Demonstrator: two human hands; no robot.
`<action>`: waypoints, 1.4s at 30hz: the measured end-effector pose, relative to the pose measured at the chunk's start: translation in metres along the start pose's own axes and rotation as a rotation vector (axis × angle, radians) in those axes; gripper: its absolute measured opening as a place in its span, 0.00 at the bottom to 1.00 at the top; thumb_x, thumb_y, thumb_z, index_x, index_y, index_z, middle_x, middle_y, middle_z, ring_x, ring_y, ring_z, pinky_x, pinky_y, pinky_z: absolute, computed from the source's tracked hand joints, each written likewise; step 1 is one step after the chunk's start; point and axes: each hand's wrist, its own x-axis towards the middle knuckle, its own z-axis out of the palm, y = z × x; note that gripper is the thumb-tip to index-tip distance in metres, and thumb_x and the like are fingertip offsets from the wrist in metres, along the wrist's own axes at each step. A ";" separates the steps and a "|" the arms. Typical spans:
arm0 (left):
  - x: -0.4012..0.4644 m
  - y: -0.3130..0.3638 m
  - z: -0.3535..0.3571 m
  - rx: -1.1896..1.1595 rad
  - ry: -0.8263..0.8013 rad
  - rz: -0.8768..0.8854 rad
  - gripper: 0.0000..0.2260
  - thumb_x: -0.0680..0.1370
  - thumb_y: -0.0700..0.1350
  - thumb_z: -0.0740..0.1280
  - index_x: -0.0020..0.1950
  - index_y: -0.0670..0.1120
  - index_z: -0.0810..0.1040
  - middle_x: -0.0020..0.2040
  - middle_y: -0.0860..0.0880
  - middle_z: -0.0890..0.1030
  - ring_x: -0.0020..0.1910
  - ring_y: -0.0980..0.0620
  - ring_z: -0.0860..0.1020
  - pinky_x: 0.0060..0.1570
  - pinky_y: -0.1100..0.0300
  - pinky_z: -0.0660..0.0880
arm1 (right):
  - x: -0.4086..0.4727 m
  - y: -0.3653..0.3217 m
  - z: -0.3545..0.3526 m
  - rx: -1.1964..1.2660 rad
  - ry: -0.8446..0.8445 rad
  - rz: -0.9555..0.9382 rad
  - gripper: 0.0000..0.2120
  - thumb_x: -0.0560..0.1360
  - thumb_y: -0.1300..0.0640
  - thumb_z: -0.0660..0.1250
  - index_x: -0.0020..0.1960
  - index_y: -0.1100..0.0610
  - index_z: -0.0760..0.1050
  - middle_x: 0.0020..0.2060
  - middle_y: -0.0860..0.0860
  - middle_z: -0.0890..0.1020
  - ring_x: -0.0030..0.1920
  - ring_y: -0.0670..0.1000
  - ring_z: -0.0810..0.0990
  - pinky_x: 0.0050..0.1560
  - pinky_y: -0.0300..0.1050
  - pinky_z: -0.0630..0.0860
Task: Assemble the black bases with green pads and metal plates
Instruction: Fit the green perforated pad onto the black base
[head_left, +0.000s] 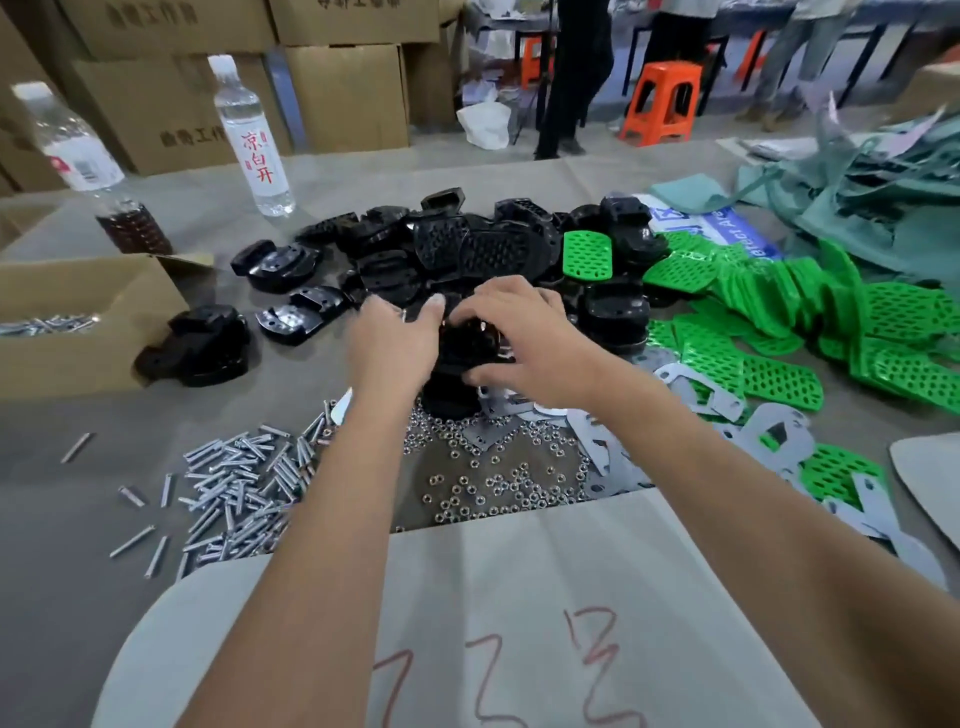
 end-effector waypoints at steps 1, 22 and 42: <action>-0.006 0.000 0.005 -0.060 -0.025 -0.010 0.19 0.77 0.60 0.71 0.52 0.45 0.75 0.47 0.48 0.81 0.49 0.40 0.82 0.52 0.46 0.80 | -0.005 0.002 -0.007 0.094 0.041 -0.017 0.19 0.75 0.47 0.76 0.62 0.52 0.80 0.59 0.45 0.80 0.70 0.49 0.70 0.68 0.49 0.64; -0.095 0.011 0.016 -0.590 -0.201 -0.106 0.04 0.85 0.44 0.61 0.50 0.49 0.70 0.47 0.38 0.81 0.31 0.39 0.83 0.22 0.58 0.74 | -0.024 0.033 -0.061 0.247 0.809 0.540 0.07 0.80 0.55 0.68 0.46 0.57 0.79 0.36 0.50 0.81 0.43 0.57 0.82 0.44 0.49 0.76; -0.132 -0.041 -0.002 -0.212 0.033 0.526 0.06 0.82 0.44 0.64 0.53 0.49 0.82 0.41 0.57 0.81 0.43 0.61 0.78 0.46 0.62 0.74 | -0.125 -0.039 0.026 0.968 0.548 0.281 0.14 0.78 0.69 0.71 0.59 0.56 0.74 0.44 0.60 0.85 0.31 0.56 0.81 0.26 0.43 0.77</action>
